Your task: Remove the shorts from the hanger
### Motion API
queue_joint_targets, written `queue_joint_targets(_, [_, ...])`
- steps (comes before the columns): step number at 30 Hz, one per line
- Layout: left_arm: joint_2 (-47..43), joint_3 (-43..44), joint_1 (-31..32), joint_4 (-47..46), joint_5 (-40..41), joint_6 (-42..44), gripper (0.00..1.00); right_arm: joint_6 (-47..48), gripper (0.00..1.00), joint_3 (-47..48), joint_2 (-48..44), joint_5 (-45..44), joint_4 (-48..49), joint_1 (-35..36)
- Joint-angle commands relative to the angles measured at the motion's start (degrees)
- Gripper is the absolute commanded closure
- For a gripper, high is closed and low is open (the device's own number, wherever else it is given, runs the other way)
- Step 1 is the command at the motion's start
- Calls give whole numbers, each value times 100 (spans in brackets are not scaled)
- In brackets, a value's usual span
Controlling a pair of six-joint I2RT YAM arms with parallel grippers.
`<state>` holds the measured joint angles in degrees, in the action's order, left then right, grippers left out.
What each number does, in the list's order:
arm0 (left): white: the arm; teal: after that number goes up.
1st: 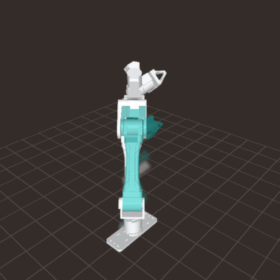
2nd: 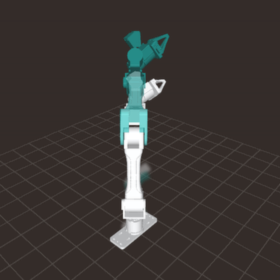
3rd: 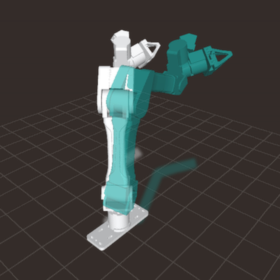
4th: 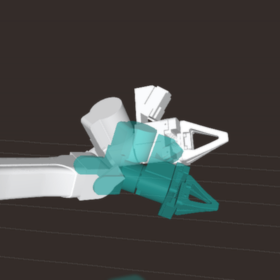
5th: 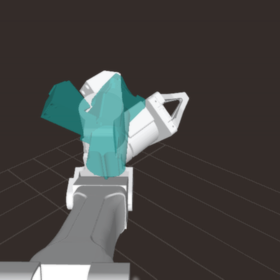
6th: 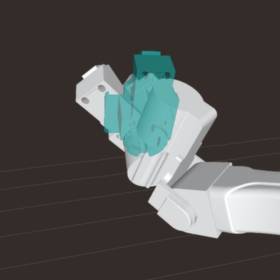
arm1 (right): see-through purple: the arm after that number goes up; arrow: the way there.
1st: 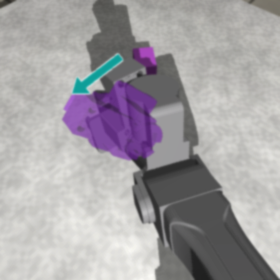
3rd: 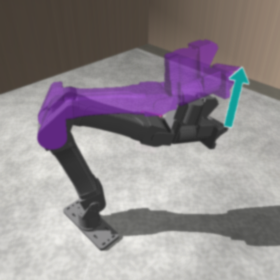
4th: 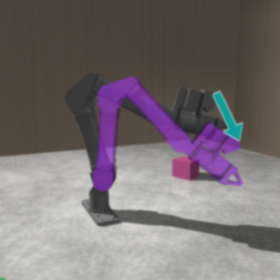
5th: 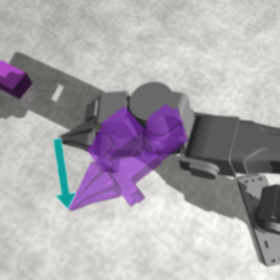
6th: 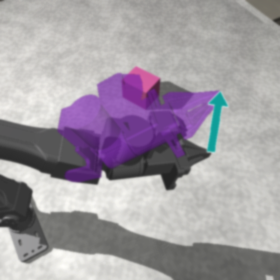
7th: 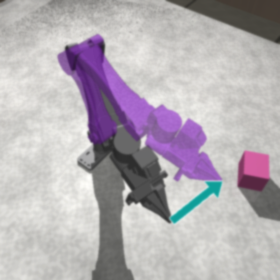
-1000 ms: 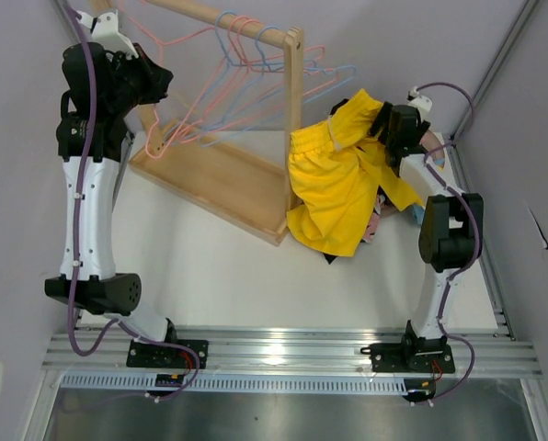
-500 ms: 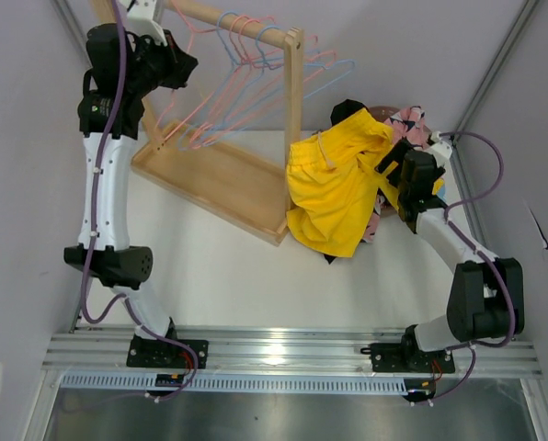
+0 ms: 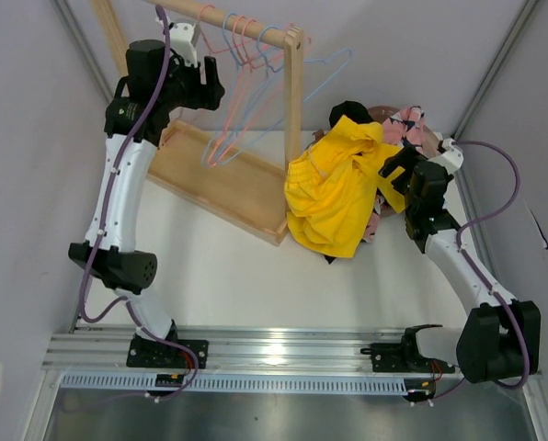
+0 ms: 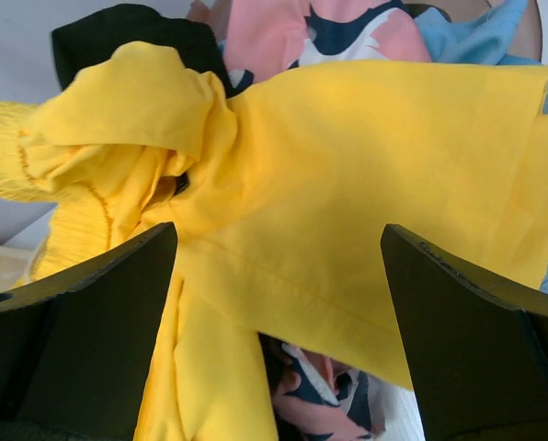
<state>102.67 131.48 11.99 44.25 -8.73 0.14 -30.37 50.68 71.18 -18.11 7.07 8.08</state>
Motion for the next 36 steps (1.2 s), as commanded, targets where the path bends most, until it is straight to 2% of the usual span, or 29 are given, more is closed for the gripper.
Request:
queue_joint_targets(1, [-861,-227,-4,-13,1126,30,15,92,1,4,-499,-105,-292,238])
queue_joint_targets(3, [-1116,-394,-4,119,1373,-137,10,128,1,13,-701,-175,-521,361])
queue_joint_targets(5, [-1696,-1061,-4,137,1628,-233,1,180,1,21,-1052,-211,-951,440])
queue_joint_targets(6, [-1942,-1246,-4,50,1681,-260,1,198,0,13,-1175,-245,-1049,527])
queue_joint_targets(7, [-2205,-1944,-4,-38,1769,-304,1,259,1,4,-1429,-272,-1233,572])
queue_joint_targets(9, [-3057,-2449,-4,-327,1822,-479,1,330,1,-23,-1694,-272,-1435,669])
queue_joint_targets(10, [-3339,-2991,-4,-416,1857,-576,1,400,0,-5,-1947,-237,-1506,765])
queue_joint_targets(11, [-3881,-3171,-4,-495,1849,-742,1,444,1,21,-2080,-202,-1603,818])
queue_joint_targets(13, [-4368,-3766,-4,-680,1727,-927,1,540,1,249,-2448,-167,-1987,1063])
queue_joint_targets(15, [-4999,-4014,-4,-760,1314,-1103,1,663,1,555,-2713,-106,-2253,1266])
queue_joint_targets(19, [-5827,-4883,5,-752,1102,-1227,1,857,0,839,-3530,140,-2536,1758])
queue_joint_targets(24, [-6461,-5281,-4,-707,1093,-1245,1,945,1,917,-4584,1010,-2324,1908])
queue_joint_targets(30, [-6664,-5308,-4,-655,1005,-1289,1,849,1,1269,-4674,1327,-2667,1829])
queue_joint_targets(36, [-6760,-5352,5,-628,1014,-1280,1,734,0,1200,-4824,1433,-2580,1733])
